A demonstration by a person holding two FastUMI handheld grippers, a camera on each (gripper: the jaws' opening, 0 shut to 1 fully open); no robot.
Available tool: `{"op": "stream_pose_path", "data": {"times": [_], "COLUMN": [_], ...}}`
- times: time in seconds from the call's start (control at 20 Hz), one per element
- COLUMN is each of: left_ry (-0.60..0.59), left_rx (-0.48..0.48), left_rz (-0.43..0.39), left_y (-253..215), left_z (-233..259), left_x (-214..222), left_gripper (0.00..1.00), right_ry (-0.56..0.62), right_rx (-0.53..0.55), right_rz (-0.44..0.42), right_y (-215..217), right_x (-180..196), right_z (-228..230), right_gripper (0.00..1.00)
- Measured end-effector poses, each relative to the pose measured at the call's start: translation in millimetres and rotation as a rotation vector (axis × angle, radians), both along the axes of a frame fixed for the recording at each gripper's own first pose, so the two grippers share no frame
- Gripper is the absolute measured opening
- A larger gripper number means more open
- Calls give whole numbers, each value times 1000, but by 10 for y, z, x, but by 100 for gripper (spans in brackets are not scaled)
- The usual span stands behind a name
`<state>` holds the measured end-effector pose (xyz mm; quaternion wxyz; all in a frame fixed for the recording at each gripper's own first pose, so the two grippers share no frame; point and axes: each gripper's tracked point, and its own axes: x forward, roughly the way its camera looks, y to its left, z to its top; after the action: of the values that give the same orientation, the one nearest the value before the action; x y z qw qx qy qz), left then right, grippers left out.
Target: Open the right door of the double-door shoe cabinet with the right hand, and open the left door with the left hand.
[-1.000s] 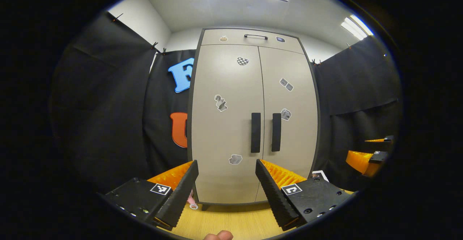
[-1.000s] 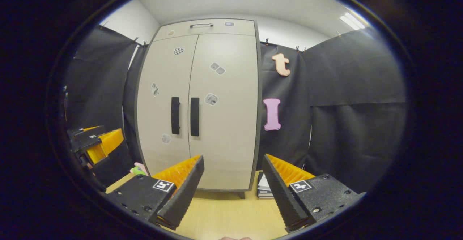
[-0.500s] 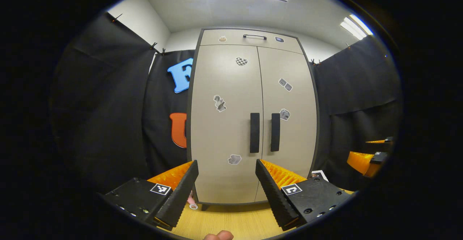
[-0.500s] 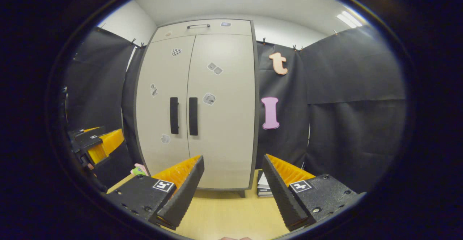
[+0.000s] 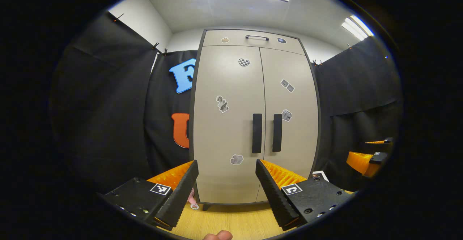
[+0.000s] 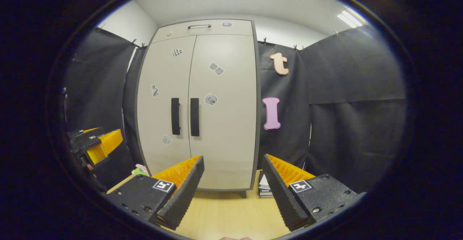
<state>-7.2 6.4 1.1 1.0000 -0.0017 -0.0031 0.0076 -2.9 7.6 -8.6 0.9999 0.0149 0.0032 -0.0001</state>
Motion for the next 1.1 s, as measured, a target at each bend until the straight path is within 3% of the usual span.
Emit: {"op": "stream_pose_path", "data": {"times": [0.25,0.5,0.9,1.1], "left_ry": [-8,-8,41,85], "left_rx": [5,11,-19,-27], "left_rz": [12,0,-72,-88], "left_y": [72,80,-80,-79], "left_z": [15,-4,-296,-525], "left_x": [-58,-164,-411,-529], "left_gripper": [95,95,95,95], "right_ry": [-16,1,-10,32], "right_rx": [3,29,28,77], "right_rz": [26,69,106,154], "right_y": [128,329,753,1023], "right_x": [71,403,1387,1803], "right_z": [42,1,443,495], "right_gripper": [100,100,100,100]}}
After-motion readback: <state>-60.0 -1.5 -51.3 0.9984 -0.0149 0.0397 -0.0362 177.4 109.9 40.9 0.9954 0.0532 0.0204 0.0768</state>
